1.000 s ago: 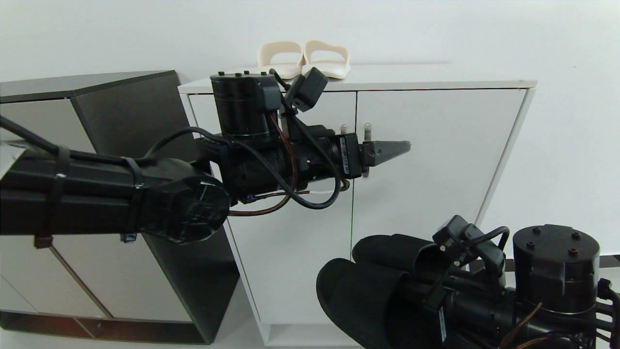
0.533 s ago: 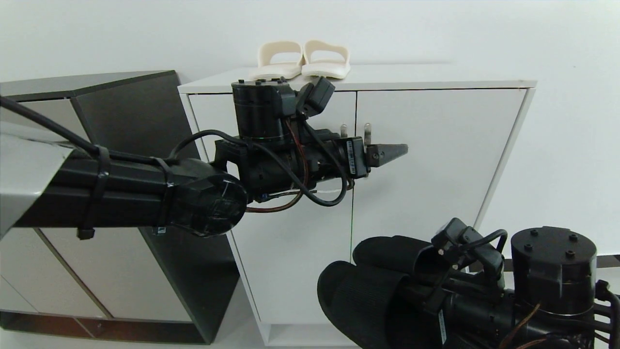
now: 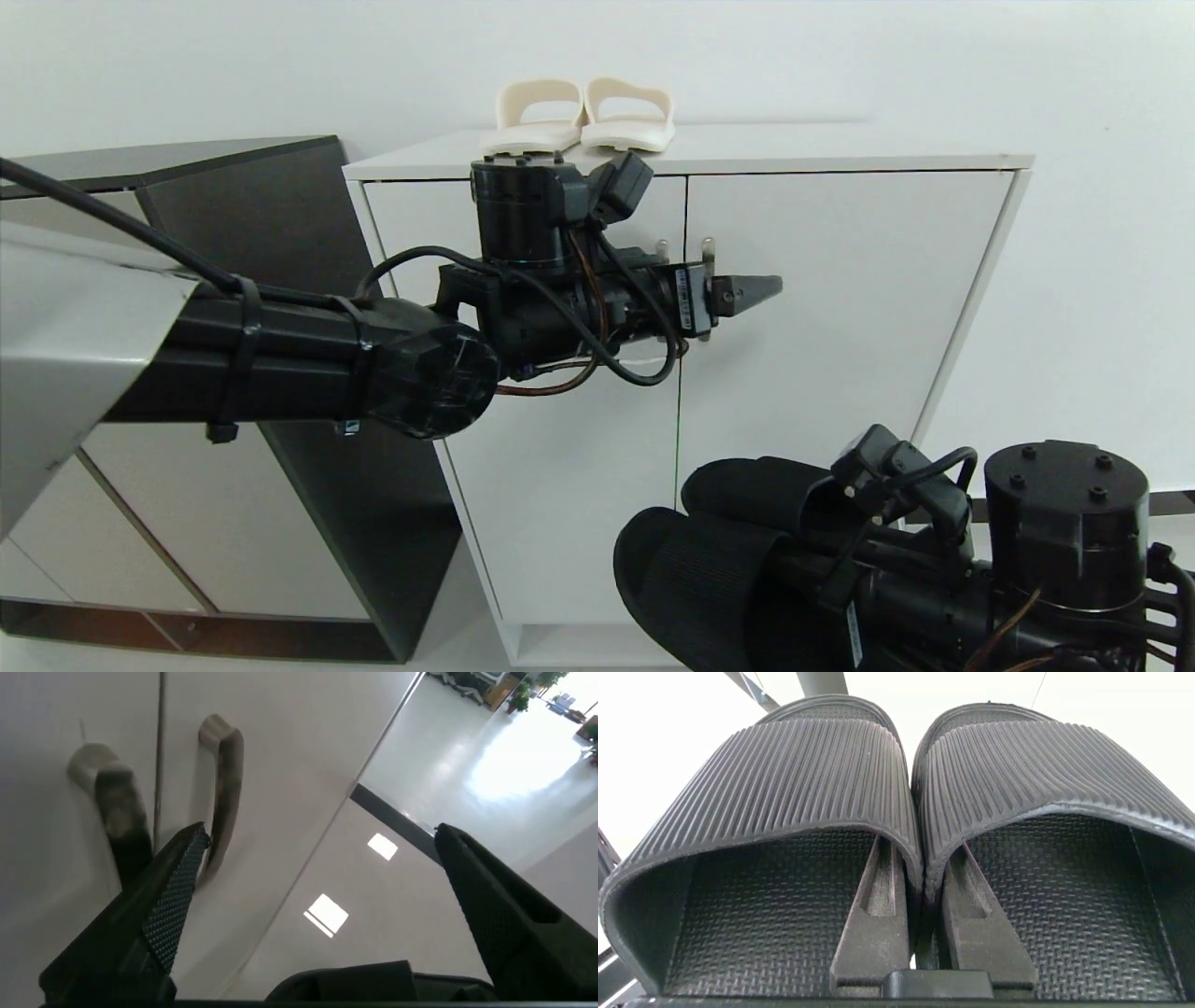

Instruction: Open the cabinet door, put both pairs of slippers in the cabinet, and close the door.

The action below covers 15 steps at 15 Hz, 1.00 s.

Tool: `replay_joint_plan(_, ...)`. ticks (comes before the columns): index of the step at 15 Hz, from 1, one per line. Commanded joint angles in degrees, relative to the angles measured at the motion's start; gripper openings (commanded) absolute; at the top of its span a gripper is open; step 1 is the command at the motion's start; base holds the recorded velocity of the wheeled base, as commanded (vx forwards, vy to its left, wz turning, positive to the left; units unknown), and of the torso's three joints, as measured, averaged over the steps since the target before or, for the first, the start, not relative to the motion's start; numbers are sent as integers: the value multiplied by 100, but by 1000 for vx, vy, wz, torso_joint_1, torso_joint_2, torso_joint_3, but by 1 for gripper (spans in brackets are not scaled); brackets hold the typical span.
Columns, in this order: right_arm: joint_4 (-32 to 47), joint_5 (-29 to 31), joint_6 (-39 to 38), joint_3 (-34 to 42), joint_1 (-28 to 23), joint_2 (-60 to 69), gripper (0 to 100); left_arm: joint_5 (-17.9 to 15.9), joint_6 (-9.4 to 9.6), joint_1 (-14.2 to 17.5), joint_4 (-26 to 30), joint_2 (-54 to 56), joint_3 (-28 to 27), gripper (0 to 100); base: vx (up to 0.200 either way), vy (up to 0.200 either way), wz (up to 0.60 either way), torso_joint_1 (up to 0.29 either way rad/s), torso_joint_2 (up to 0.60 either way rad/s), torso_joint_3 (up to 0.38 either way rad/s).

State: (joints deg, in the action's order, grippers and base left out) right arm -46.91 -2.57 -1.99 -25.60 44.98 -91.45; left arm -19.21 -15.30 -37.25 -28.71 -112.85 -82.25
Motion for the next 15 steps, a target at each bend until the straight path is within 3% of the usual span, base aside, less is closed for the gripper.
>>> replay_joint_plan(1,-2,-6,-3,2,2,-13,0,93,80,-1,-3,-220,-125,100,0,0,0,0,0,0)
replay_joint_plan(4,-2,-6,-3,2,2,-13,0,93,80,-27,-12,-255,-133,100,0,0,0,0,0,0)
replay_joint_plan(5,-2,-15,-3,2,2,-13,0,93,80,-36,-12,-246,-133,0,0,0,0,0,0,0)
replay_joint_plan(9,6,-261,14,169,10,40,0,93,80,-45,-21,-97,-46,0,0,0,0,0,0,0)
replay_joint_plan(15,15,-1351,304,591,37,462,0,84,115,-326,-153,597,833,0,0,0,0,0,0,0)
